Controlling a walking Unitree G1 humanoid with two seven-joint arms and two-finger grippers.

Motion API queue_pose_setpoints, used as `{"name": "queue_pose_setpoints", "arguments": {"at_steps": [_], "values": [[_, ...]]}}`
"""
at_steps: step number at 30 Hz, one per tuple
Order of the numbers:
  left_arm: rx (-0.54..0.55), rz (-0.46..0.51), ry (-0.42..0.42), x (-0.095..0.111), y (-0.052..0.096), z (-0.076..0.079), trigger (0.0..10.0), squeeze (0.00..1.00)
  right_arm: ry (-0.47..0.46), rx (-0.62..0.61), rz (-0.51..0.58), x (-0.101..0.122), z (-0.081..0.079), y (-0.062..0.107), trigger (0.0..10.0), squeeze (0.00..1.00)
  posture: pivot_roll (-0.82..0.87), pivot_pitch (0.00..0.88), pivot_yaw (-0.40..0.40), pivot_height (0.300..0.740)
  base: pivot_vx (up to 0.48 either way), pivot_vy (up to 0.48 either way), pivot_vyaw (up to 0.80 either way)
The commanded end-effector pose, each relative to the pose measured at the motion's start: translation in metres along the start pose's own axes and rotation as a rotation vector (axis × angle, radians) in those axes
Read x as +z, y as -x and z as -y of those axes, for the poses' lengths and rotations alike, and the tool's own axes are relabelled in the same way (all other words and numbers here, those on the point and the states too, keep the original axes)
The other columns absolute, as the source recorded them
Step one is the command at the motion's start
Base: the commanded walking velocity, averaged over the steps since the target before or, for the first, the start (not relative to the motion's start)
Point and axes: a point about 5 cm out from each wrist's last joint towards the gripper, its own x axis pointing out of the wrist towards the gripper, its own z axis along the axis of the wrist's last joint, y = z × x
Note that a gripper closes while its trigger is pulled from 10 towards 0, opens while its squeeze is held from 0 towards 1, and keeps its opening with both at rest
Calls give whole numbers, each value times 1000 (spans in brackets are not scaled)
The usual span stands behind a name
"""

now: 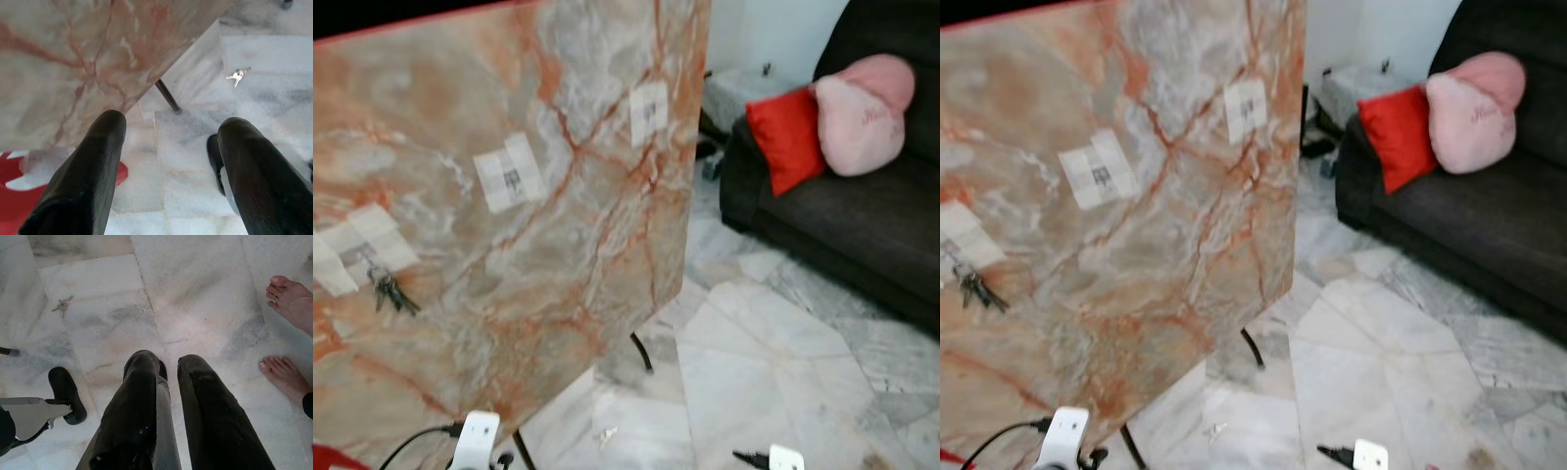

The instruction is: Hang keys on a hook

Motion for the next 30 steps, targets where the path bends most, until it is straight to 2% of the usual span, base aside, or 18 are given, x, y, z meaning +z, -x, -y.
{"name": "queue_pose_setpoints", "arguments": {"at_steps": [1,16,30], "values": [[13,-23,10,-4,0,0,10000,0,-2,3,6,2,-2,0,10000,0,-7,0,3,740,0,0,0],[33,-55,46,-15,3,2,10000,0,15,-2,4,5,0,-1,10000,0,3,1,-17,740,0,0,800],[20,-46,48,-11,1,9,10000,0,16,6,16,8,-3,-1,10000,0,-1,29,-23,740,0,0,800]]}}
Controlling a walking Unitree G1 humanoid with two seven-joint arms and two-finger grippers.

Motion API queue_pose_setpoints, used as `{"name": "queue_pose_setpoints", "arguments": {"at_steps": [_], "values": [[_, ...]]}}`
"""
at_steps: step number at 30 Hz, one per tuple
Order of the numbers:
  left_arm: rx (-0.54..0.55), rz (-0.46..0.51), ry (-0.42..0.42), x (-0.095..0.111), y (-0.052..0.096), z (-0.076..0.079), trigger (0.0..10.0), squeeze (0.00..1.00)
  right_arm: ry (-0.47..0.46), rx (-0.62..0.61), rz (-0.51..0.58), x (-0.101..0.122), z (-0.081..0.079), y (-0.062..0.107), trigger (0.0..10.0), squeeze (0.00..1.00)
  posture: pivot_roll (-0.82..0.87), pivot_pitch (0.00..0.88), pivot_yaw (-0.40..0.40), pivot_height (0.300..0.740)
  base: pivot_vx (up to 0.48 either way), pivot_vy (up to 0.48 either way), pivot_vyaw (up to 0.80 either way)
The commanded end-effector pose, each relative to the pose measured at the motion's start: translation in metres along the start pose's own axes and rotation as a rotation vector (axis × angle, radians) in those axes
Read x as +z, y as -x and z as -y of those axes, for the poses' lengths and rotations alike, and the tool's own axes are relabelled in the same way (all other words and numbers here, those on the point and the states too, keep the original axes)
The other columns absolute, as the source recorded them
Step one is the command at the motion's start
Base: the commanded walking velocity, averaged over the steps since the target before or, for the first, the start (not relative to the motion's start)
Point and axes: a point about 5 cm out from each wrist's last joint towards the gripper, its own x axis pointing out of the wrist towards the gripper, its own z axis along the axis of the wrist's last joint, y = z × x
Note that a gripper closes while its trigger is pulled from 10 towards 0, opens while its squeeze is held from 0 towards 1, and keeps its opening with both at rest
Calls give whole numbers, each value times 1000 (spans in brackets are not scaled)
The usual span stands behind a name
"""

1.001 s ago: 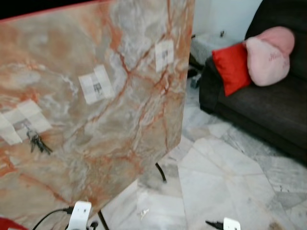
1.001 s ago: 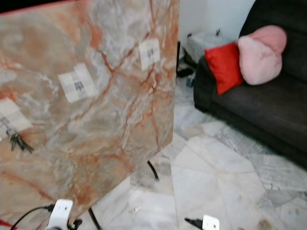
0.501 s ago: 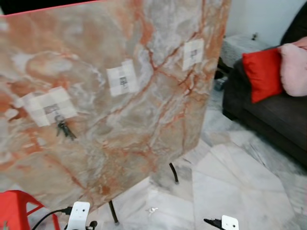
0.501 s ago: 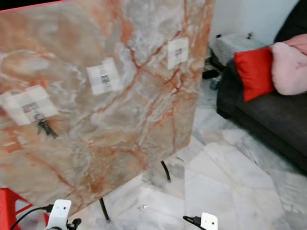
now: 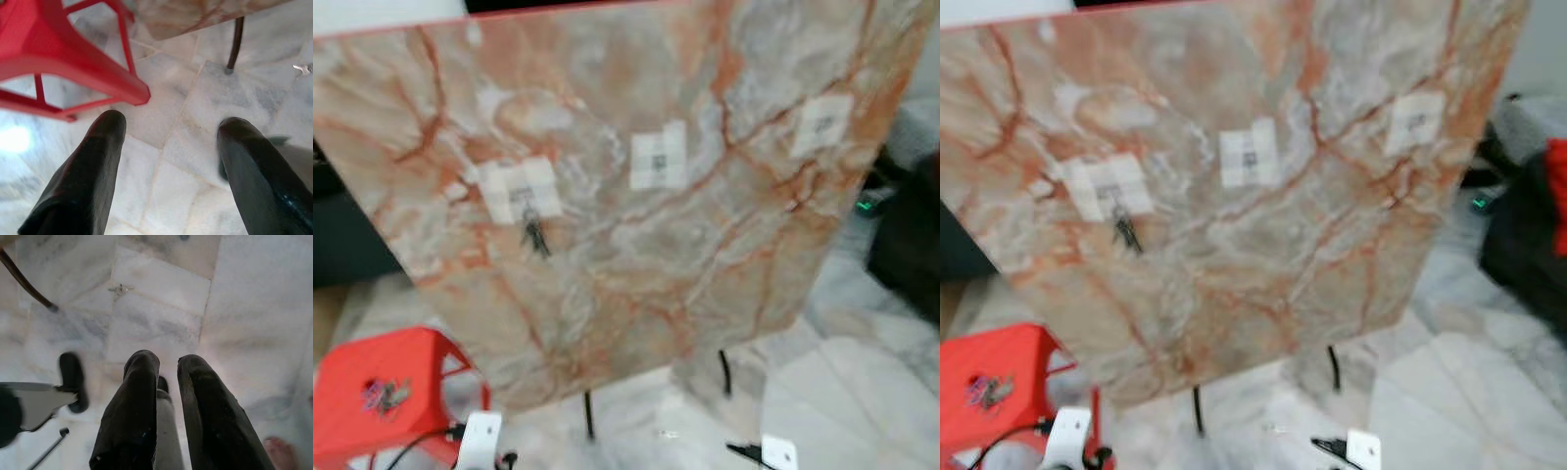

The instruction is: Hang keys on a hook

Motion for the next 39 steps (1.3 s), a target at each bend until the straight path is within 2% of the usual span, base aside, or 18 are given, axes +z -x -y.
{"name": "queue_pose_setpoints", "arguments": {"at_steps": [1,14,20,29,39], "values": [[10,-10,-1,-1,0,-2,10000,0,0,13,19,7,-6,-1,10000,0,1,29,-24,740,0,0,800],[13,-16,1,-2,0,-2,10000,0,2,13,23,9,-5,-1,10000,0,0,35,-28,740,0,0,800],[17,-33,5,-7,1,-3,10000,0,0,6,15,7,0,-1,10000,0,0,38,-30,740,0,0,748],[8,-37,10,-8,1,-1,10000,0,-12,5,7,5,-2,-1,10000,0,-1,23,-32,740,0,0,0],[6,-43,5,-9,2,-1,10000,0,-18,13,7,4,-6,-1,10000,0,0,3,-23,740,0,264,0]]}}
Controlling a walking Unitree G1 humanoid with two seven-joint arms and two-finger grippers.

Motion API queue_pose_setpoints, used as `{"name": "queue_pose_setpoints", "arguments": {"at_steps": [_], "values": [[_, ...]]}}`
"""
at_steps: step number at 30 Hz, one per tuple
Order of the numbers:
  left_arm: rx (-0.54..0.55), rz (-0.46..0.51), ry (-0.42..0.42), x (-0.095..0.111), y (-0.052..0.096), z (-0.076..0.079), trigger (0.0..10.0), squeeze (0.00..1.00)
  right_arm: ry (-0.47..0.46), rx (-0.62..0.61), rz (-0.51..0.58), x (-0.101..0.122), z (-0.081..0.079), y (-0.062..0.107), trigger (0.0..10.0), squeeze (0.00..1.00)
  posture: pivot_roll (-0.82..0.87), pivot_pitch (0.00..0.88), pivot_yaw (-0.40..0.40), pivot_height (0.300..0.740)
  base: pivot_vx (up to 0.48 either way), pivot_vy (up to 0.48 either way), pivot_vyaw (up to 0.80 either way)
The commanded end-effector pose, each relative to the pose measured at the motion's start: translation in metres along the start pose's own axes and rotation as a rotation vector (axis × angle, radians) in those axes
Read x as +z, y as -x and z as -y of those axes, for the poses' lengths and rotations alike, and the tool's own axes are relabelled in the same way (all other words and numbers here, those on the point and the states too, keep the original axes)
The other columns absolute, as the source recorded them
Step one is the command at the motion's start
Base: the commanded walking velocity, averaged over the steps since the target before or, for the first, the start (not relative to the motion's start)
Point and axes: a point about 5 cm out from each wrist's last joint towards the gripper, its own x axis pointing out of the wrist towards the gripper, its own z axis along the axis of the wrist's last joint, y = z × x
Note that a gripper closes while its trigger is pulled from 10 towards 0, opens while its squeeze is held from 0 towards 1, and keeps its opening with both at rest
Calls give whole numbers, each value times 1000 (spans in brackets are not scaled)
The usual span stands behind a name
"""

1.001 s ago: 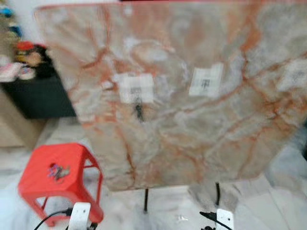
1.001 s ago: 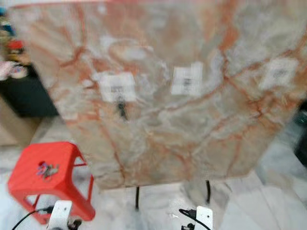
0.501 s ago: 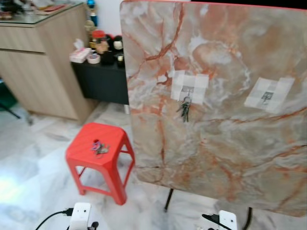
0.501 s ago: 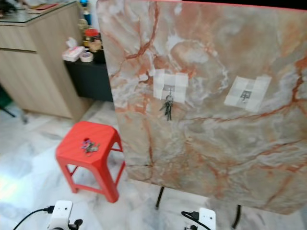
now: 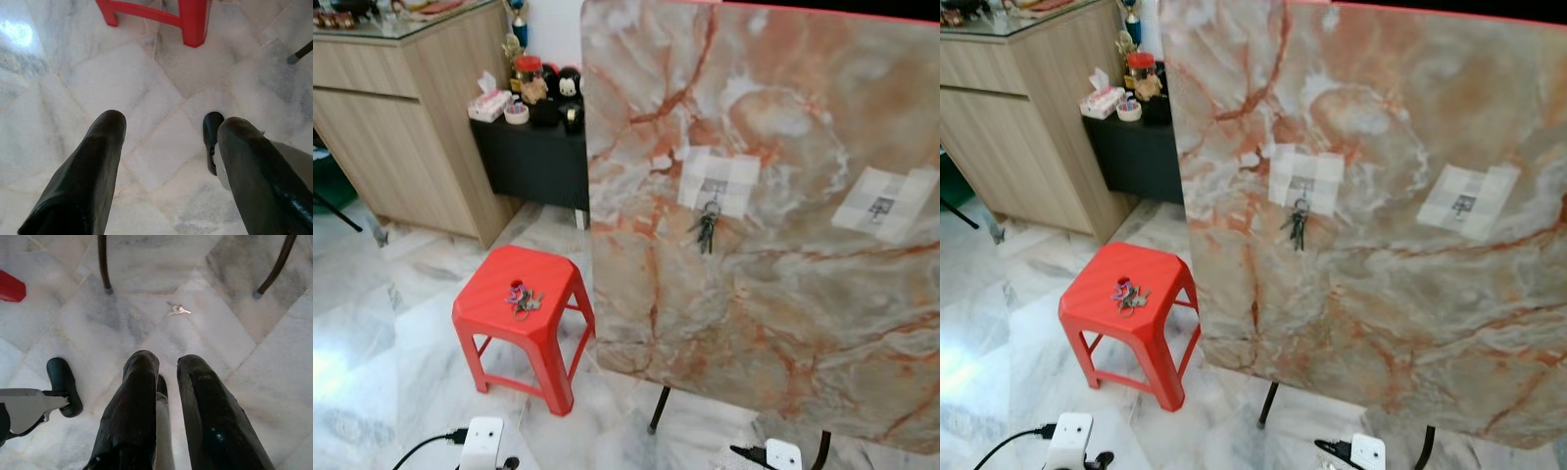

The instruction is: Hang keys on a hook

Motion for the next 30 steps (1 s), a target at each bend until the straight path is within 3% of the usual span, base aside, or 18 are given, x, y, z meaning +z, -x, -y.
{"name": "queue_pose_setpoints", "arguments": {"at_steps": [1,30], "values": [[-6,-21,-13,-5,1,0,10000,0,-11,-1,-4,-2,0,0,10000,0,0,2,-23,740,0,266,0],[-7,-23,-4,-7,1,1,10000,0,-7,3,-5,-1,-1,0,10000,0,2,2,-29,740,0,263,0]]}}
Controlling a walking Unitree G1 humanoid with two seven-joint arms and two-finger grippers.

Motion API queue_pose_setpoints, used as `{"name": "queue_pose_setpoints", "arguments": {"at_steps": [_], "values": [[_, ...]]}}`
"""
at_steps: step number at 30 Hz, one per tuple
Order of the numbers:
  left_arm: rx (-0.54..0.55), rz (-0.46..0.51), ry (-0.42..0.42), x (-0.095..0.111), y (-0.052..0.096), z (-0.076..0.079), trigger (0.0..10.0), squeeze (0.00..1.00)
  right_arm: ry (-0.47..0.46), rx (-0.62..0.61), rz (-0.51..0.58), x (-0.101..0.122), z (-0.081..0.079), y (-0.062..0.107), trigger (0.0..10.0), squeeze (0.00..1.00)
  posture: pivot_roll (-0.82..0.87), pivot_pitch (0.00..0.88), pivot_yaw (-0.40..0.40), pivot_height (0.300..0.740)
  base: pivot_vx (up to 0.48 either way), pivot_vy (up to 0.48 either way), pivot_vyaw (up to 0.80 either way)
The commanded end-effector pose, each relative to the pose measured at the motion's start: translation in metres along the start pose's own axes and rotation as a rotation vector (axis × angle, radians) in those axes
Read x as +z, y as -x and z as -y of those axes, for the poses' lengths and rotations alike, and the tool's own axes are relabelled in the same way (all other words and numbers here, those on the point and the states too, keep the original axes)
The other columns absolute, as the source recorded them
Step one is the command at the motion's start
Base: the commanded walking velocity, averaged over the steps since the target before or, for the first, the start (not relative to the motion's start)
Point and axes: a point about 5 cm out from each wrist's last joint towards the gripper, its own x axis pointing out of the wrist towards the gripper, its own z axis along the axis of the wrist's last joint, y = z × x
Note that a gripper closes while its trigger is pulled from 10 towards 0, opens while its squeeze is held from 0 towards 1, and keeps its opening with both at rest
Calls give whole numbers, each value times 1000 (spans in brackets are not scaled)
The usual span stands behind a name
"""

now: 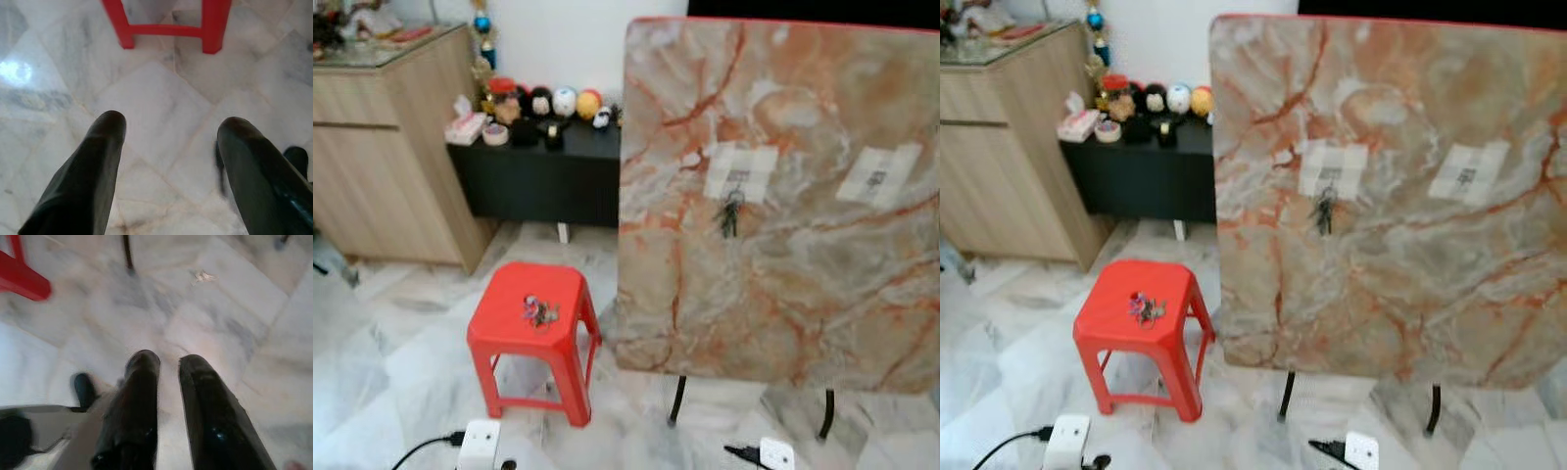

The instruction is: Hang keys on a hook

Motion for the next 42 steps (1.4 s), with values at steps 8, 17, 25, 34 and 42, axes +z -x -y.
{"name": "queue_pose_setpoints", "arguments": {"at_steps": [8,17,25,34,42], "values": [[15,-14,-12,-3,1,-7,10000,0,-6,12,14,4,-6,-1,10000,0,3,9,-27,740,0,263,0],[15,-15,-12,-2,1,-8,10000,0,-6,13,17,5,-6,-1,10000,0,5,12,-28,740,0,265,0],[14,-17,-11,-3,1,-7,10000,0,-3,13,16,5,-6,-1,10000,0,5,17,-29,740,0,262,0],[13,-18,-9,-3,1,-6,10000,0,1,13,16,6,-6,-1,10000,0,4,22,-33,740,0,263,0],[10,-18,-12,-3,1,-6,10000,0,5,14,16,6,-6,-1,10000,0,5,22,-34,740,0,263,0]]}}
